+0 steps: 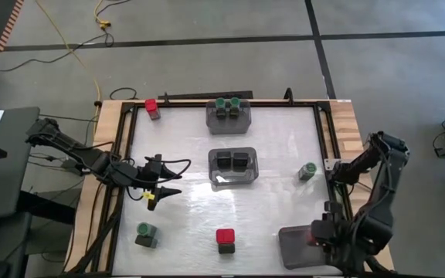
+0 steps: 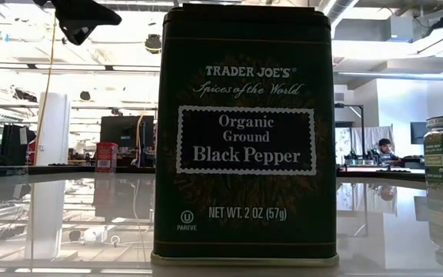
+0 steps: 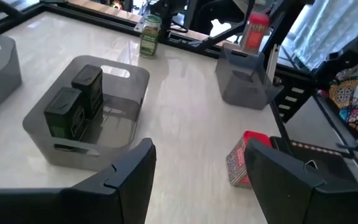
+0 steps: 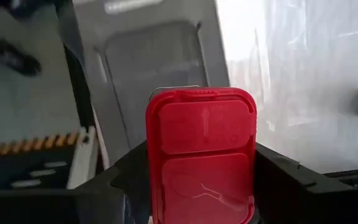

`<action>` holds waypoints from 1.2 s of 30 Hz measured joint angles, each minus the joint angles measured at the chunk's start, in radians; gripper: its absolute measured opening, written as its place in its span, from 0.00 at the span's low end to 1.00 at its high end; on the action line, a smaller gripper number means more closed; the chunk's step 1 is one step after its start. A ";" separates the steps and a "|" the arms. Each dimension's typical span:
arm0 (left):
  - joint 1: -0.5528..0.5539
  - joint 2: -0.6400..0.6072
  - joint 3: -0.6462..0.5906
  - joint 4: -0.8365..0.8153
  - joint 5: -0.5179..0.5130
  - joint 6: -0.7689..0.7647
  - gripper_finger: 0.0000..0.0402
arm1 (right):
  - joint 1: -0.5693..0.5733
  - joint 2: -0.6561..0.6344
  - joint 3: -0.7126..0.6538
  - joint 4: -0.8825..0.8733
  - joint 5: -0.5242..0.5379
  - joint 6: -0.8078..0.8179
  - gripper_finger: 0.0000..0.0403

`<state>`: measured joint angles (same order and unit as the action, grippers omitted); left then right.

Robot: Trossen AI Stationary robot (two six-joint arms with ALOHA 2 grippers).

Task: Sort spices by type
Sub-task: Put the red seasoning can into the bottom black bin

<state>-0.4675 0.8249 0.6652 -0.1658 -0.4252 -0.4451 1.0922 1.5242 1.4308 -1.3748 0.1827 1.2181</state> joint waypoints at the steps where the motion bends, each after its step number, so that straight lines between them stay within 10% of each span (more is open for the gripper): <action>1: 0.000 0.000 0.000 0.000 0.000 -0.007 0.58 | 0.004 -0.002 -0.024 0.016 -0.005 -0.016 0.59; 36: 0.000 0.000 0.001 0.000 -0.012 -0.020 0.58 | 0.003 -0.007 -0.369 0.323 -0.028 -0.129 0.60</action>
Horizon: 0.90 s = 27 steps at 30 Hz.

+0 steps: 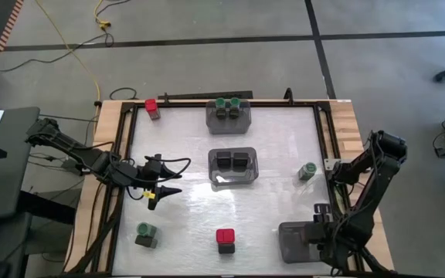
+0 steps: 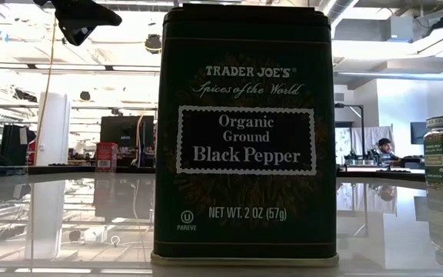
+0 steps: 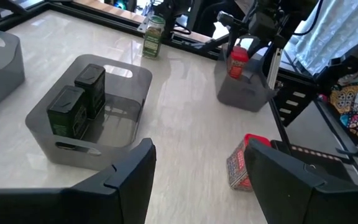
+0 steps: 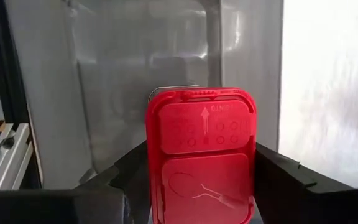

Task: Sort spices by type
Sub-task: Put the red seasoning can into the bottom black bin

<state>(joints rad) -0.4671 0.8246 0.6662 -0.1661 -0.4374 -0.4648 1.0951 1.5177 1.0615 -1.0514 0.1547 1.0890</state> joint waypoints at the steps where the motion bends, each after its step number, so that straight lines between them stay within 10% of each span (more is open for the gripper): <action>1: 0.000 0.000 0.000 0.000 0.000 0.000 0.58 | 0.002 0.000 0.000 -0.001 0.000 0.012 0.60; 27: 0.000 0.000 0.000 0.000 0.004 -0.011 0.58 | 0.011 0.000 0.001 -0.061 0.002 0.108 0.61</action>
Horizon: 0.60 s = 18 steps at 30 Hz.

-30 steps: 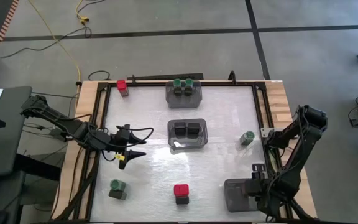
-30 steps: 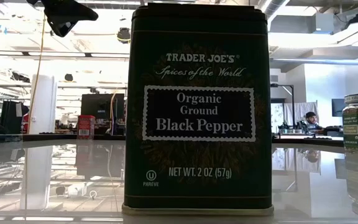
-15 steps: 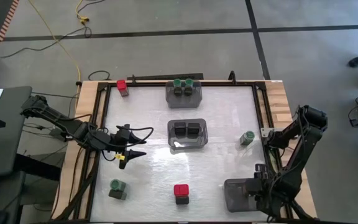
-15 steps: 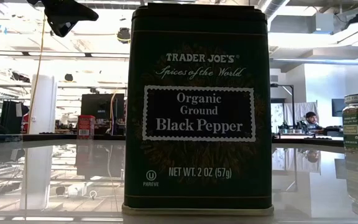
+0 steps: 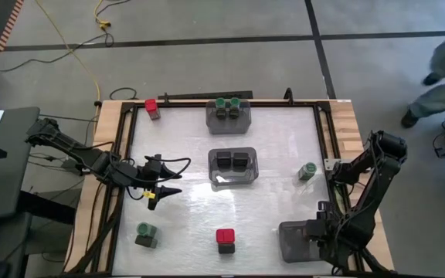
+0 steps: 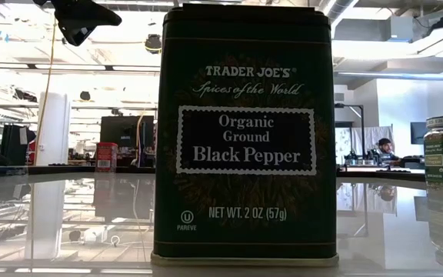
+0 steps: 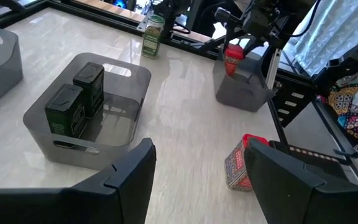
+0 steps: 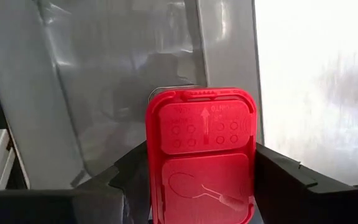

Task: Sort spices by type
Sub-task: Put the red seasoning can into the bottom black bin

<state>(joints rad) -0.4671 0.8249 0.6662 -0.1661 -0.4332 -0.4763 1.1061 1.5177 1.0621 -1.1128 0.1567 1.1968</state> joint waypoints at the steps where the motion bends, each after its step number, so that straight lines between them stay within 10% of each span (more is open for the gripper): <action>1: 0.000 0.000 0.000 0.000 0.000 0.000 0.58 | 0.000 0.000 0.000 -0.001 0.000 0.000 0.61; 18: 0.000 0.000 0.000 -0.001 0.000 0.001 0.58 | 0.000 0.000 0.000 0.054 0.002 0.000 0.61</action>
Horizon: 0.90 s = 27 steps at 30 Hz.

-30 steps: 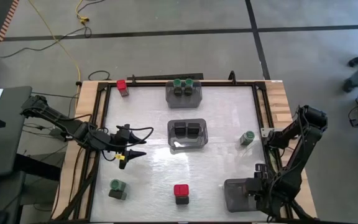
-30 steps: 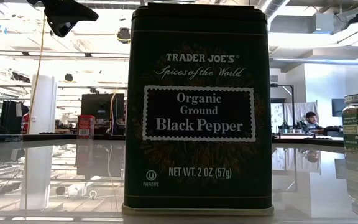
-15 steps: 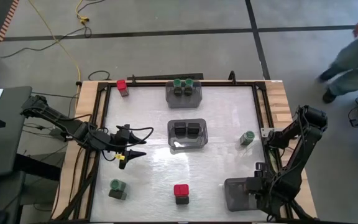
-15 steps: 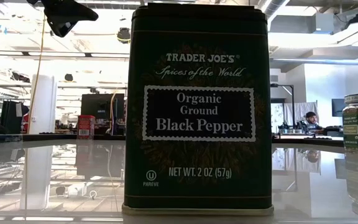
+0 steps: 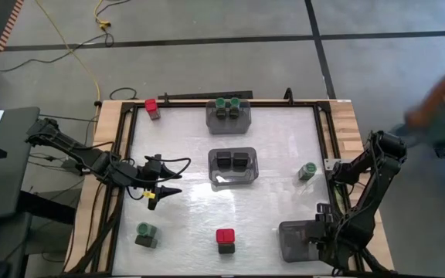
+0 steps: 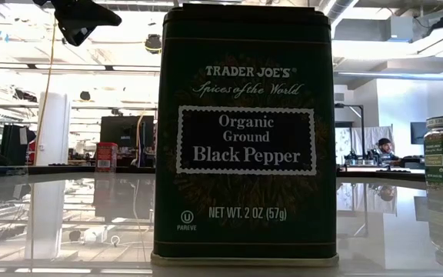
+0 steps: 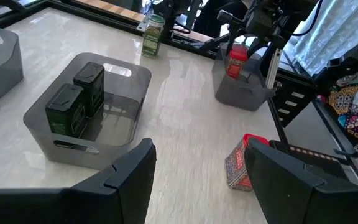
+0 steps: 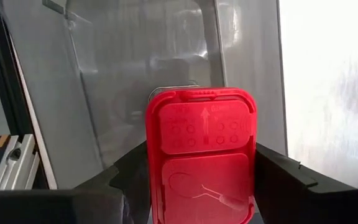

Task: Sort spices by type
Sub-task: Put the red seasoning can into the bottom black bin

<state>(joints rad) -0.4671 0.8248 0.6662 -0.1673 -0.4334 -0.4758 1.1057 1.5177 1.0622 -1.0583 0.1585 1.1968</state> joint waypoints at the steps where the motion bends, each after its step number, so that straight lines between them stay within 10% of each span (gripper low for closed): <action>1: 0.000 0.000 0.000 0.000 0.000 0.003 0.58 | 0.000 0.000 0.000 0.001 0.000 0.000 0.61; 27: 0.000 0.000 0.000 -0.001 -0.001 0.027 0.58 | 0.000 0.000 0.000 -0.033 0.034 0.000 0.61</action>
<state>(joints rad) -0.4668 0.8246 0.6662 -0.1680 -0.4339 -0.4492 1.1058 1.5178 1.0626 -1.0915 0.1928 1.1965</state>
